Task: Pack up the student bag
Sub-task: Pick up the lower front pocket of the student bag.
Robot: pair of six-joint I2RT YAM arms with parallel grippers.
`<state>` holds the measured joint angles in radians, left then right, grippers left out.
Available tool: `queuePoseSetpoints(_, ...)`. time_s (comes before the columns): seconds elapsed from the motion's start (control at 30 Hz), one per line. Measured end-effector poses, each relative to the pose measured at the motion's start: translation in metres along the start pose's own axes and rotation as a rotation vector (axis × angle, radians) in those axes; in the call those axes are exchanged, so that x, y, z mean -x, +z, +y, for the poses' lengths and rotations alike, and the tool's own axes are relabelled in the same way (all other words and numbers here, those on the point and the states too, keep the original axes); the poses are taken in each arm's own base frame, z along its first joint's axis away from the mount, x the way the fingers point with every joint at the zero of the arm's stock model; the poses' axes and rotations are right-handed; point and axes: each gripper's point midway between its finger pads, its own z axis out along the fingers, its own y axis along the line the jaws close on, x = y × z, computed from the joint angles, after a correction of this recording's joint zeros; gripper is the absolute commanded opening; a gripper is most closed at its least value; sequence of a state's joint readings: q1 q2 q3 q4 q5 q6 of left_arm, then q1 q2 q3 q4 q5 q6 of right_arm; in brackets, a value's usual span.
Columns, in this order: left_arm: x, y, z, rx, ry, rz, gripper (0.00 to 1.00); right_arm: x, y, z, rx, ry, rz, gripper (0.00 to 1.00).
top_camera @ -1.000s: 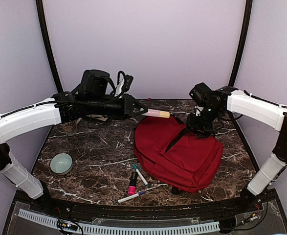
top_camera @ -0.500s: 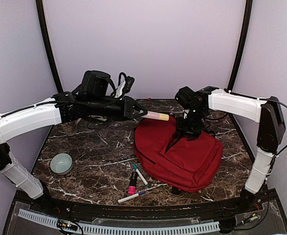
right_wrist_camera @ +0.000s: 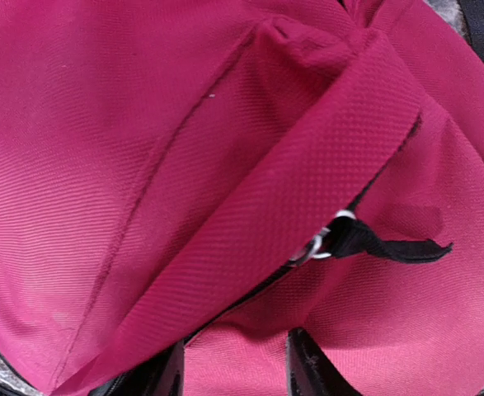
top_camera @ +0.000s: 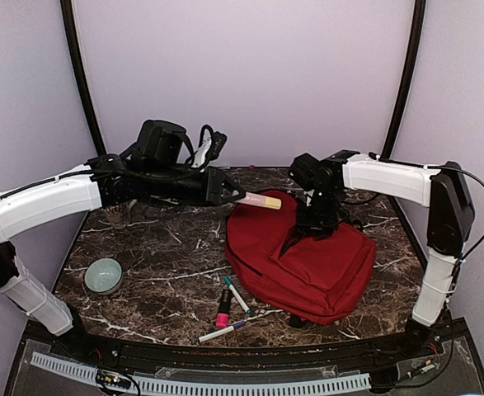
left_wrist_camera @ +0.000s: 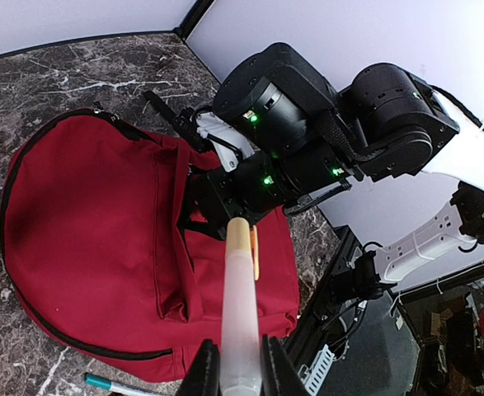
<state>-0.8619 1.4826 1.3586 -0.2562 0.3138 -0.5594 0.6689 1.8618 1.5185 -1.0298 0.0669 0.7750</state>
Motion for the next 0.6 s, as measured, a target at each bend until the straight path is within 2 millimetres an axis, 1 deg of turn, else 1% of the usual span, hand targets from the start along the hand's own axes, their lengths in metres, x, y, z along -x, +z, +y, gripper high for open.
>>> queuePoseSetpoints(0.2,-0.003,-0.006,0.0,0.001,0.003,0.0,0.0,-0.006,0.002,-0.012,-0.038,-0.017,-0.007,0.32)
queuePoseSetpoints(0.3,-0.005,-0.006,0.001,0.001,0.001,0.004,0.0,-0.012,0.001,-0.019,-0.048,-0.021,-0.006,0.31)
queuePoseSetpoints(0.4,-0.006,-0.006,0.0,-0.002,0.001,0.006,0.0,-0.012,0.001,-0.02,-0.048,-0.022,-0.007,0.38)
queuePoseSetpoints(0.5,-0.007,-0.006,-0.001,-0.009,-0.001,0.009,0.0,-0.01,-0.003,-0.016,-0.031,-0.02,-0.009,0.46)
queuePoseSetpoints(0.6,-0.009,-0.004,0.0,-0.017,-0.006,0.012,0.0,-0.011,-0.01,-0.014,-0.029,-0.018,0.009,0.5)
